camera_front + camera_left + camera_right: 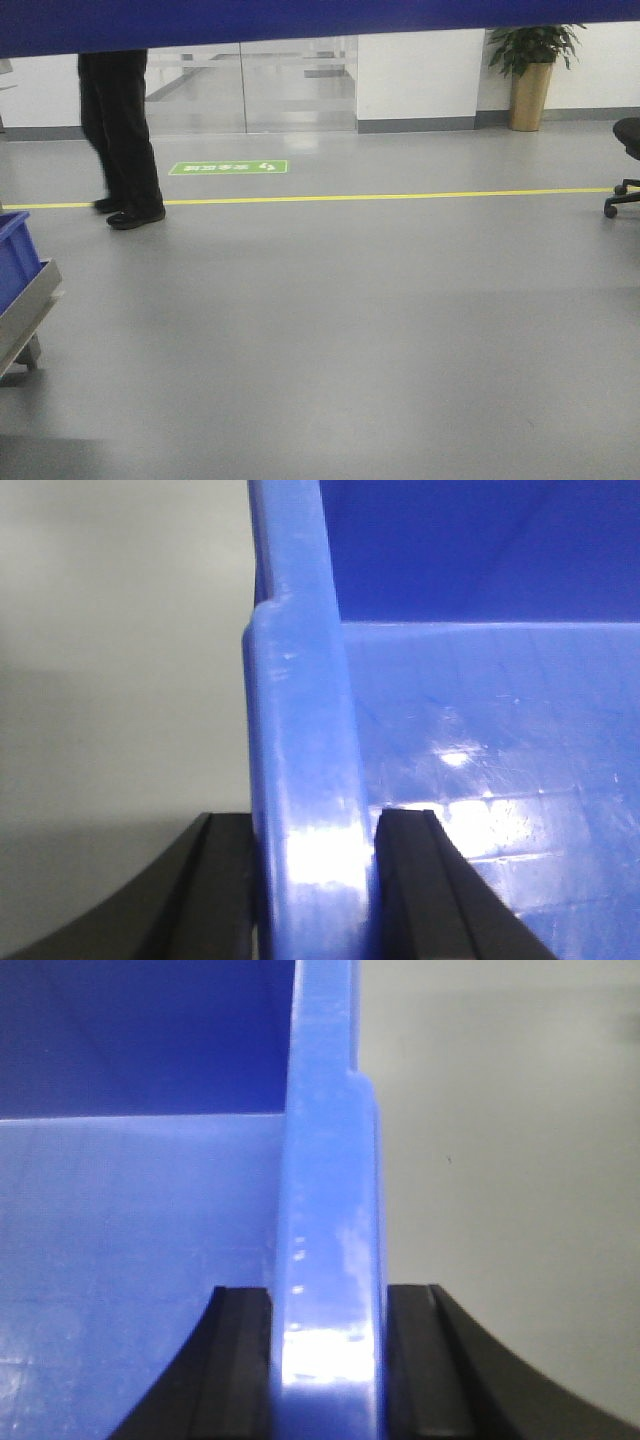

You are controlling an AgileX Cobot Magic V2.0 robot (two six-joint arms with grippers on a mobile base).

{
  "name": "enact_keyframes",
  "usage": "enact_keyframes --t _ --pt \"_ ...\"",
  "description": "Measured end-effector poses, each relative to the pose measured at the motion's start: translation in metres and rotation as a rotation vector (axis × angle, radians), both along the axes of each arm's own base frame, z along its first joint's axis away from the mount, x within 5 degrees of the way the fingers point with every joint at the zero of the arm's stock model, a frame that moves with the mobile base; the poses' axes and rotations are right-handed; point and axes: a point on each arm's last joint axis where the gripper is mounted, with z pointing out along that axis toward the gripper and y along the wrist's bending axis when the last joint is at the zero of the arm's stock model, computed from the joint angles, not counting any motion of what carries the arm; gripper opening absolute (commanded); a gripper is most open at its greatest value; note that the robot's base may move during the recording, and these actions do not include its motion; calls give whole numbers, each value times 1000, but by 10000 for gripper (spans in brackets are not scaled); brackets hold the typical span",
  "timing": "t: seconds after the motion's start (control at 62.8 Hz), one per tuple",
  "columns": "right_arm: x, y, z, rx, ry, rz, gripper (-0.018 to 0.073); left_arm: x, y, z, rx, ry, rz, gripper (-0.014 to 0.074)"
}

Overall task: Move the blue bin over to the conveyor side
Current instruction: 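Hold the blue bin with both grippers while driving across the floor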

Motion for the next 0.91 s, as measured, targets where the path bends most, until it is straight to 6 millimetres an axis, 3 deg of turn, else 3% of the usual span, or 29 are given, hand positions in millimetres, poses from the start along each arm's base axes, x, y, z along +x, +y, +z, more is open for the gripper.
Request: enact_keyframes --t 0.907 --pt "0 0 0 0 0 0 -79 0 0 0 0 0 0 -20"
